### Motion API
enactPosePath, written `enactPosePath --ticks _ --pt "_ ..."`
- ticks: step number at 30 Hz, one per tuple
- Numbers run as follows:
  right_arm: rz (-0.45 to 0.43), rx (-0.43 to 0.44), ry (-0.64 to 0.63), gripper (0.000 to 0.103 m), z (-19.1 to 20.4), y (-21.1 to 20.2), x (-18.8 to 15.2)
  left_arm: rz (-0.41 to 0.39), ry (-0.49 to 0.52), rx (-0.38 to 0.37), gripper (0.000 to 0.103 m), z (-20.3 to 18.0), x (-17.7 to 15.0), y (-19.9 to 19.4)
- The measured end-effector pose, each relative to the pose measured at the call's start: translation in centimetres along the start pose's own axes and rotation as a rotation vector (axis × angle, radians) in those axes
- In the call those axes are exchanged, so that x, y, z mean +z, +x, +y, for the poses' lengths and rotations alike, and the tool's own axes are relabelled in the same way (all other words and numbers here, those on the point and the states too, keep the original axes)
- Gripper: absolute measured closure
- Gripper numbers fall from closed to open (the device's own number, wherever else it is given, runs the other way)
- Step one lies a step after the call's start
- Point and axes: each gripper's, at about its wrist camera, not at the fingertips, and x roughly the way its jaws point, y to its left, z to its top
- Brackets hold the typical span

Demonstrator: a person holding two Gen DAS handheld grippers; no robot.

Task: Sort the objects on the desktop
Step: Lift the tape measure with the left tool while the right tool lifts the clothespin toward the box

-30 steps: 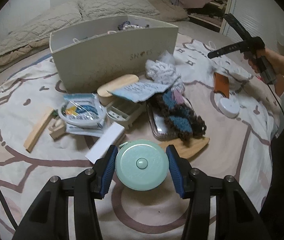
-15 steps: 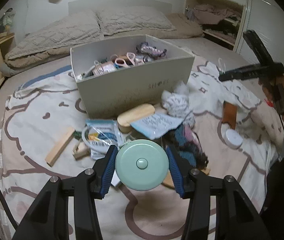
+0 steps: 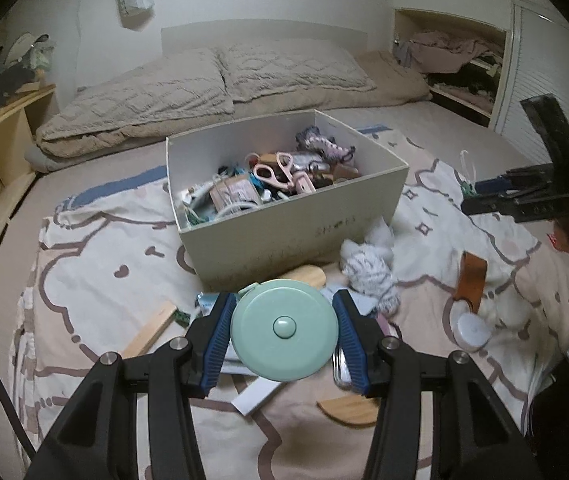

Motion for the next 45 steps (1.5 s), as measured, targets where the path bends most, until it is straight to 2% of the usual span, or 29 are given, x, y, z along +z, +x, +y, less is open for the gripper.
enactPosePath --ticks 11,13,24,30,34,40,45 --pt "-0.089 -0.036 -0.045 0.051 2.4 -2.4 2.4 -0.054 -0.034 0.036 0.053 -0.6 3.0 -0.7" --pt "-0.108 -0.03 -0.036 0.051 2.6 -2.9 3.1 -0.064 -0.052 0.019 0.053 -0.5 3.5 -0.9" --pt "-0.199 -0.029 0.063 0.051 2.4 -5.2 6.5 -0.152 -0.128 0.071 0.053 0.1 8.4 -2.2" --pt "-0.21 -0.016 0.082 0.051 1.9 -4.6 8.4 -0.201 -0.179 0.126 0.053 0.4 11.6 -1.9" --pt "-0.226 -0.025 0.085 0.051 1.8 -3.7 9.5 -0.221 -0.215 0.14 0.053 1.0 13.0 -0.7" --pt "-0.235 -0.019 0.101 0.051 1.5 -1.7 10.2 -0.198 -0.238 0.165 0.053 1.6 13.7 2.8" --pt "-0.188 -0.009 0.129 0.051 0.9 1.3 10.8 -0.161 -0.262 0.169 0.053 2.6 13.7 6.0"
